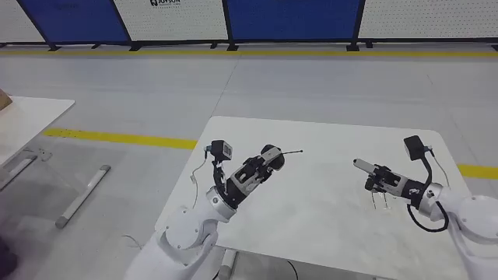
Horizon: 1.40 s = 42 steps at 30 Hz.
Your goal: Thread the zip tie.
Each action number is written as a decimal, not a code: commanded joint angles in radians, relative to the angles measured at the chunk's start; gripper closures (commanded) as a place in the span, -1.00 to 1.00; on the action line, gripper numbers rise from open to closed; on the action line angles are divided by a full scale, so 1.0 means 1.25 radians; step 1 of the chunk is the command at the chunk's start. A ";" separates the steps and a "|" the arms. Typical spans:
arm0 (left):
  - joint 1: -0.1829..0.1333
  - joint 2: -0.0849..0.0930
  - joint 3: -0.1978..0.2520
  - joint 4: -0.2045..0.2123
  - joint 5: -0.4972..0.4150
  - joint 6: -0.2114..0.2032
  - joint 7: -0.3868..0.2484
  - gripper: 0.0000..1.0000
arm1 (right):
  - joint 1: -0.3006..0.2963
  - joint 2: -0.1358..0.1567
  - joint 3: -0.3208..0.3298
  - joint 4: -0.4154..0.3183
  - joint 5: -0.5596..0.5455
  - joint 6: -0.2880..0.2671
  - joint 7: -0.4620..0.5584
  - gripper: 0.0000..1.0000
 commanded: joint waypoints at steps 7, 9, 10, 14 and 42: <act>-0.013 0.001 0.013 0.049 0.051 0.064 -0.004 1.00 | 0.000 0.000 0.000 0.000 0.000 0.000 0.000 -1.00; -0.026 -0.001 0.029 0.085 0.075 0.080 0.004 1.00 | 0.000 0.000 0.000 0.000 0.000 0.000 0.000 -1.00; -0.032 -0.002 0.039 0.101 0.083 0.086 0.005 1.00 | 0.000 0.000 0.000 0.000 0.000 0.000 0.000 -1.00; -0.064 -0.007 0.075 0.180 0.099 0.103 0.017 1.00 | 0.000 0.000 0.000 0.000 0.000 0.000 0.000 -1.00; -0.097 -0.015 0.117 0.256 0.115 0.087 0.029 1.00 | 0.120 0.026 0.022 0.018 -0.211 -0.059 0.188 -1.00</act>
